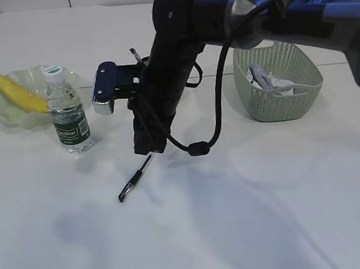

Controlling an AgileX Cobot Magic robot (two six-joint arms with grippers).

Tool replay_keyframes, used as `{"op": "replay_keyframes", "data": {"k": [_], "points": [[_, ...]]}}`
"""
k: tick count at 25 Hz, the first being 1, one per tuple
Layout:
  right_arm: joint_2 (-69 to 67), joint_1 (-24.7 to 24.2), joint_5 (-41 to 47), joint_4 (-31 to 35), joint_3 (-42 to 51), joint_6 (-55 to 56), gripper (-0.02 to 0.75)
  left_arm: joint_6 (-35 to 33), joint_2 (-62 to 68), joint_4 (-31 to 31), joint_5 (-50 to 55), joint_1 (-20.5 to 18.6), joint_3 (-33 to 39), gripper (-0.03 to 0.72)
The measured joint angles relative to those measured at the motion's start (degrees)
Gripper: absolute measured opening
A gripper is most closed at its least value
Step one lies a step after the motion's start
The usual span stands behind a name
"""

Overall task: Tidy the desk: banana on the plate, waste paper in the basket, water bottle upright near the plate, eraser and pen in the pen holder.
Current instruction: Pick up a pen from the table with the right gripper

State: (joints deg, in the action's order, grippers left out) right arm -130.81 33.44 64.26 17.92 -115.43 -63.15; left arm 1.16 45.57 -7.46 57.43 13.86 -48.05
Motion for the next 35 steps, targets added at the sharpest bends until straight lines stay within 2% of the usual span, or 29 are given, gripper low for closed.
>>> {"op": "replay_keyframes", "data": {"k": [6,20,35], "points": [[-0.7,0.1,0.4,2.5,0.0,-14.6,0.141,0.0,0.0,0.5,0.0,0.0,0.0,0.517],[-4.7,0.7,0.4,6.5,0.0,-31.4,0.156,0.0,0.0,0.5,1.2,0.0,0.0,0.517],[-5.4,1.0,-4.1,4.8,0.0,-35.0,0.157,0.0,0.0,0.6,1.4,0.0,0.0,0.517]]}}
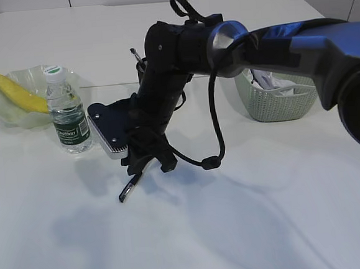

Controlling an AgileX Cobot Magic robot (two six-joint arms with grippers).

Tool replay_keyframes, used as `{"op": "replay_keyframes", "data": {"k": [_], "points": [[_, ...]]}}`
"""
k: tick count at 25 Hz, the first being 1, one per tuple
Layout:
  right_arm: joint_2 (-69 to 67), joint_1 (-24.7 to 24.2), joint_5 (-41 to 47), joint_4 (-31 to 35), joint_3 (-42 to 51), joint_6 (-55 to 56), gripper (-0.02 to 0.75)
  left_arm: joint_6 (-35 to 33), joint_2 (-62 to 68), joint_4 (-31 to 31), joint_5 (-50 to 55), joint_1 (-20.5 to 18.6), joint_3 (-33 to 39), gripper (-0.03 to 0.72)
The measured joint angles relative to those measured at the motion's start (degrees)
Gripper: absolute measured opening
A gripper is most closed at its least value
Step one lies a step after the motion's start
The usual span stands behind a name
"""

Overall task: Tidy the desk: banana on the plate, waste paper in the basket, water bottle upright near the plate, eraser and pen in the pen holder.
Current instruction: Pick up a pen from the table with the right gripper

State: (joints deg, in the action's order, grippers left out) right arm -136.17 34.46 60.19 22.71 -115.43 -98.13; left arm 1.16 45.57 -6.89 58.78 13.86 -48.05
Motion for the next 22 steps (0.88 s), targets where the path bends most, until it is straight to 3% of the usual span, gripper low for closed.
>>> {"op": "replay_keyframes", "data": {"k": [17,22], "points": [[-0.3,0.0,7.1,0.5,-4.7,0.1,0.157,0.0,0.0,0.1,0.0,0.0,0.0,0.517],[-0.3,0.0,7.2,0.0,-4.7,-5.7,0.171,0.0,0.0,0.1,0.0,0.0,0.0,0.517]]}}
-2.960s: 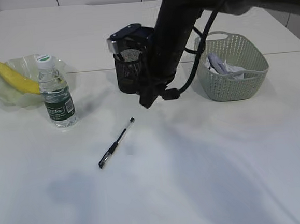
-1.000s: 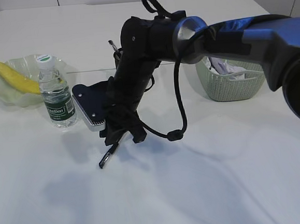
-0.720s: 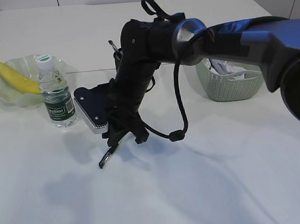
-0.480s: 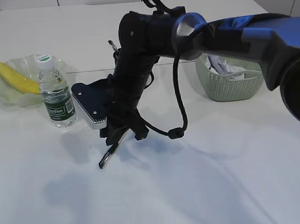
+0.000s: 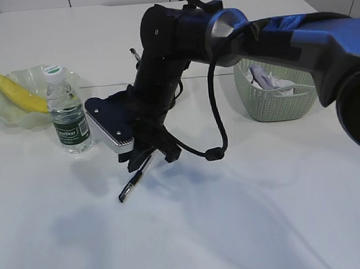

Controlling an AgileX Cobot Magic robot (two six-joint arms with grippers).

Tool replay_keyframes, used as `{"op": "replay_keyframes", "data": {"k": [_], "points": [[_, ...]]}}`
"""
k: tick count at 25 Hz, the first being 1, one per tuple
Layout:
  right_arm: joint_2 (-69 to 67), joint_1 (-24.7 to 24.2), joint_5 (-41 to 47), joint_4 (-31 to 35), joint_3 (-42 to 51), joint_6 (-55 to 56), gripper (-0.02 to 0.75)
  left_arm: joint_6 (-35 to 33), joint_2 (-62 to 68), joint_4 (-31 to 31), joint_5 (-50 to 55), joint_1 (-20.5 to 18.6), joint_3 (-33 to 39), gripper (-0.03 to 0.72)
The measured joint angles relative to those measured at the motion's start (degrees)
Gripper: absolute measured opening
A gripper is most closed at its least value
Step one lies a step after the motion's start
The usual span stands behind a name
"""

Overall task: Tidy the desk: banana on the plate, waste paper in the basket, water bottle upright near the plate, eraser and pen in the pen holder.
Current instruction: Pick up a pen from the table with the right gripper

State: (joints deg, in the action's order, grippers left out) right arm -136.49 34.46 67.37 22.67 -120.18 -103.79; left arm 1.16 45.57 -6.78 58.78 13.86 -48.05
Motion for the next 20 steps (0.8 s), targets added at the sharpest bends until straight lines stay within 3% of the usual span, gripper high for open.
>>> {"op": "replay_keyframes", "data": {"k": [7,20], "points": [[-0.3,0.0,-4.4,-3.1,-0.1,-3.3,0.315,0.0,0.0,0.1,-0.9,0.0,0.0,0.517],[-3.1,0.0,-5.1,-5.9,-0.1,-2.7,0.312,0.0,0.0,0.2,-1.3,0.0,0.0,0.517]]}}
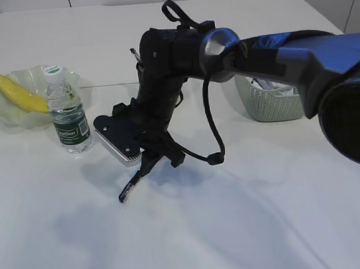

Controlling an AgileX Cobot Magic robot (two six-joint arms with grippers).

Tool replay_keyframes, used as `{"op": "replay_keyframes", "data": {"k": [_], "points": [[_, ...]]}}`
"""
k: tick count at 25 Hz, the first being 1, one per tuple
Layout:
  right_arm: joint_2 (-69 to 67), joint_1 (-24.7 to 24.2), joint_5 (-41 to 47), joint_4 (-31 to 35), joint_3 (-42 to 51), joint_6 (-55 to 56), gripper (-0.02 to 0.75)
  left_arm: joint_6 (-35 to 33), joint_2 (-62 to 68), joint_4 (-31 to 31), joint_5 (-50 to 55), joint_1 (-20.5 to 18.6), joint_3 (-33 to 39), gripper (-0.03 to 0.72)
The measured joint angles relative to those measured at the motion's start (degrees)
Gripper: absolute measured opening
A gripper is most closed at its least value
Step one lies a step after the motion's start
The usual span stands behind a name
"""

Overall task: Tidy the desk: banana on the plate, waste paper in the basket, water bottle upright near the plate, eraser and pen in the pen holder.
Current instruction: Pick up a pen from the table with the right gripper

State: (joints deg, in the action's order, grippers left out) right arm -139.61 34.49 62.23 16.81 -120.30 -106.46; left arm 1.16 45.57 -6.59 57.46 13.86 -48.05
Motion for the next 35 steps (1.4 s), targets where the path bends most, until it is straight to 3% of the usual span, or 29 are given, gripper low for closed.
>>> {"op": "replay_keyframes", "data": {"k": [35], "points": [[-2.8,0.4,-1.9,-1.3,-0.2,1.5,0.312,0.0,0.0,0.0,0.0,0.0,0.0,0.517]]}}
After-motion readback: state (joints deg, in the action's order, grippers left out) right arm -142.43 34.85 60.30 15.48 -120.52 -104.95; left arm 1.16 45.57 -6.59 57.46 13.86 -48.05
